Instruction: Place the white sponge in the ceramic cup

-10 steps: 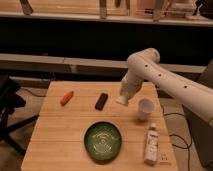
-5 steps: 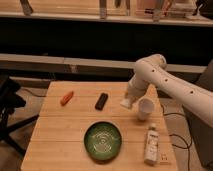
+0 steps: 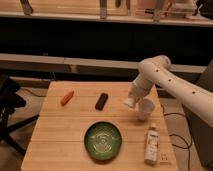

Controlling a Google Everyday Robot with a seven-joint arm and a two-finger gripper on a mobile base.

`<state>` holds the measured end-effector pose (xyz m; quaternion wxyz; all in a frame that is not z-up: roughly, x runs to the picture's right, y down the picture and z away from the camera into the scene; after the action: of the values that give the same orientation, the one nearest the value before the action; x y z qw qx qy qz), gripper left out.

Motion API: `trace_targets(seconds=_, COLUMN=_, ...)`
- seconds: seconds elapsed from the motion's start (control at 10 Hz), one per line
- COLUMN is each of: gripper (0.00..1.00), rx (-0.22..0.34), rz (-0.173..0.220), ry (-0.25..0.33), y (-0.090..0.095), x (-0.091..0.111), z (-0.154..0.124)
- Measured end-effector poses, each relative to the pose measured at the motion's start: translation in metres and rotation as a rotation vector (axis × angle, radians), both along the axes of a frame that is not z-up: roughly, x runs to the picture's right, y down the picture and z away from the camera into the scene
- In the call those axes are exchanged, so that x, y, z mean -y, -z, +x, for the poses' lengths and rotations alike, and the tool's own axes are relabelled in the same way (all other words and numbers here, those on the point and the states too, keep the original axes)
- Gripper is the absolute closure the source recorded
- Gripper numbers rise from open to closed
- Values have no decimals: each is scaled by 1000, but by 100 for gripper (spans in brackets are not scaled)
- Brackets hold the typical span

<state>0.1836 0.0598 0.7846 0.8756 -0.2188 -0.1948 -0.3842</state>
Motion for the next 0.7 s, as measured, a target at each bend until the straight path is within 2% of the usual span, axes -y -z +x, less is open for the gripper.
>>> trace_targets(seconds=0.7, gripper=98, rx=-32, rz=-14, ry=-55, y=-5, x=-4, z=32)
